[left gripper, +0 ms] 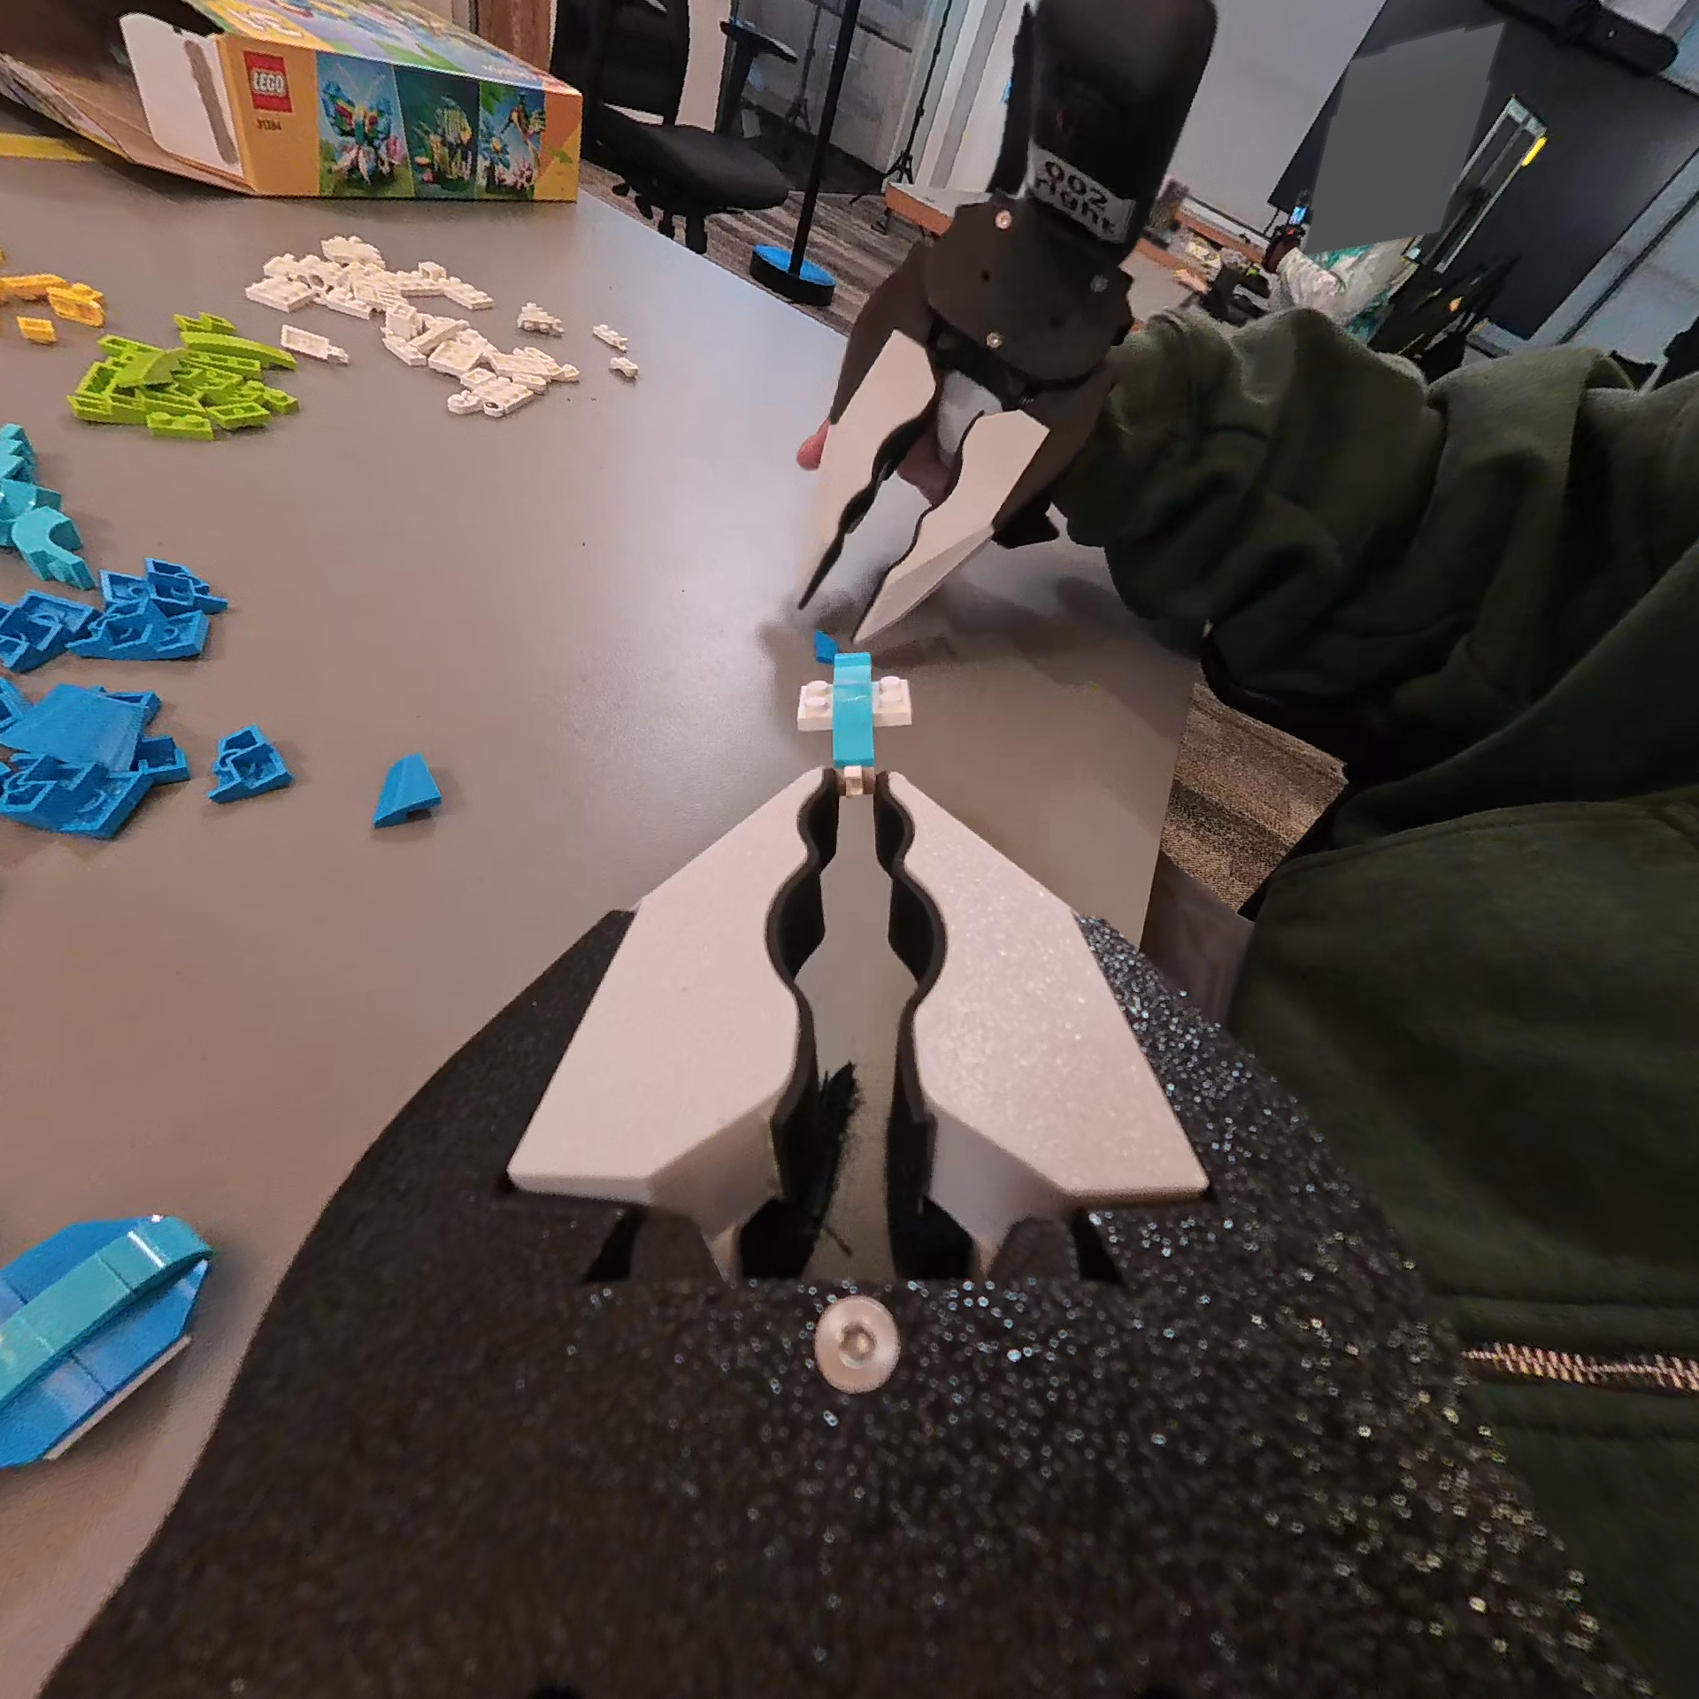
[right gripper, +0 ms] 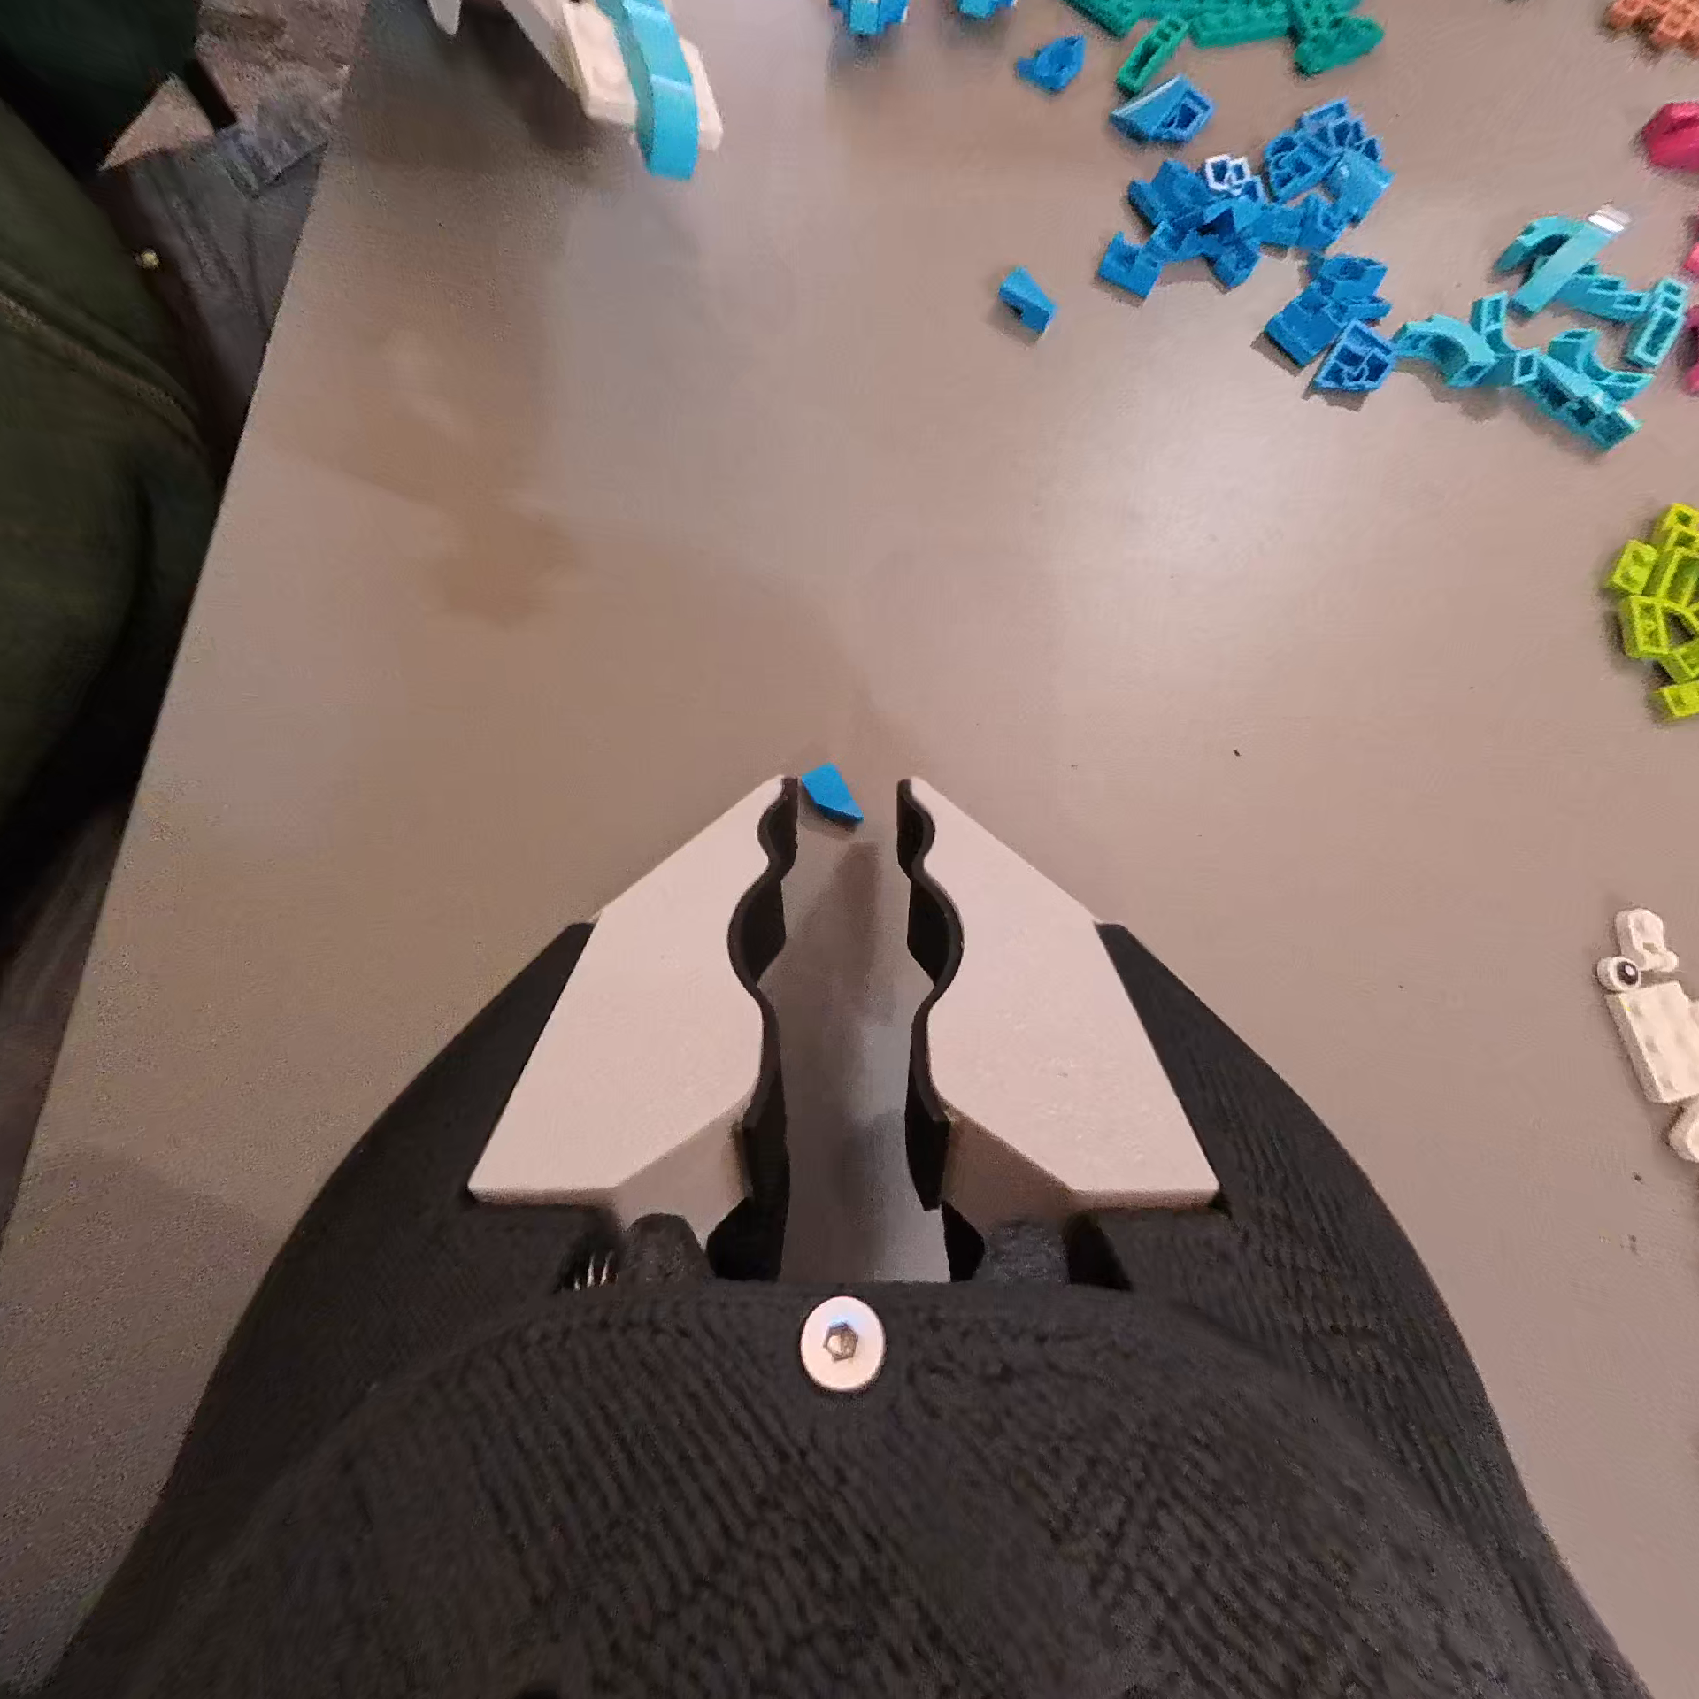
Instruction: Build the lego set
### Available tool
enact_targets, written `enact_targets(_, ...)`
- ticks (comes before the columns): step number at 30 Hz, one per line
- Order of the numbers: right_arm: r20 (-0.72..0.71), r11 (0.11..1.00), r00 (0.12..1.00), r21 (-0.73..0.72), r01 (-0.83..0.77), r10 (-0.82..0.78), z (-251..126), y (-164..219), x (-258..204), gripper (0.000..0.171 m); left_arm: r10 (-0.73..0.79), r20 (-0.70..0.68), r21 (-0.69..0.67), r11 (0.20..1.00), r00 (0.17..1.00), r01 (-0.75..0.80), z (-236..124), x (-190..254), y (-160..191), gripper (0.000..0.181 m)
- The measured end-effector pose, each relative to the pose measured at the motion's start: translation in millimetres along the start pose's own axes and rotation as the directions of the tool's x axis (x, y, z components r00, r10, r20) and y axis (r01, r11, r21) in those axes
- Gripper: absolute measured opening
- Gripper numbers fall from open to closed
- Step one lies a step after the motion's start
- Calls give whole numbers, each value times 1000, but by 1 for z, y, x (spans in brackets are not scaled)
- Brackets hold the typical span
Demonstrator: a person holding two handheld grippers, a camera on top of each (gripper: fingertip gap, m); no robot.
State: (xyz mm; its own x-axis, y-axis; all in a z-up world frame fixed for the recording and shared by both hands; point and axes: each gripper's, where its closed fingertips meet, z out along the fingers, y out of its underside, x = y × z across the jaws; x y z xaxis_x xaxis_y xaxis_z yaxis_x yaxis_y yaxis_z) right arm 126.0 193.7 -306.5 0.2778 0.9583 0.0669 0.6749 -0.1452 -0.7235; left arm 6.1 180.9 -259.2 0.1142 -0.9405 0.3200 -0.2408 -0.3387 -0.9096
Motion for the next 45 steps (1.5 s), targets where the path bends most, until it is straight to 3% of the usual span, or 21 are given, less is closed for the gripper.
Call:
enact_targets(16,96,998,995,58,-22,17,6,5,-2,3,0,-9,-3,1000,1000,0,0,1,0,5)
enact_targets(23,85,997,995,61,-50,45,9,2,-3,14,0,-10,-4,1000,1000,0,0,1,1,5)
enact_targets(34,46,986,988,69,-151,148,14,-2,0,6,2,-11,-8,1000,1000,-2,1,1,1,5)
enact_targets(37,21,976,991,174,-132,131,9,-27,1,6,-4,-3,-17,1000,1000,4,1,0,2,5)
enact_targets(41,56,944,998,327,-52,35,0,-89,-19,6,-9,-20,-29,1000,1000,8,2,3,4,5)
enact_targets(45,114,951,989,305,51,-89,13,-116,-43,6,-6,-28,-36,999,1000,5,3,5,5,5)
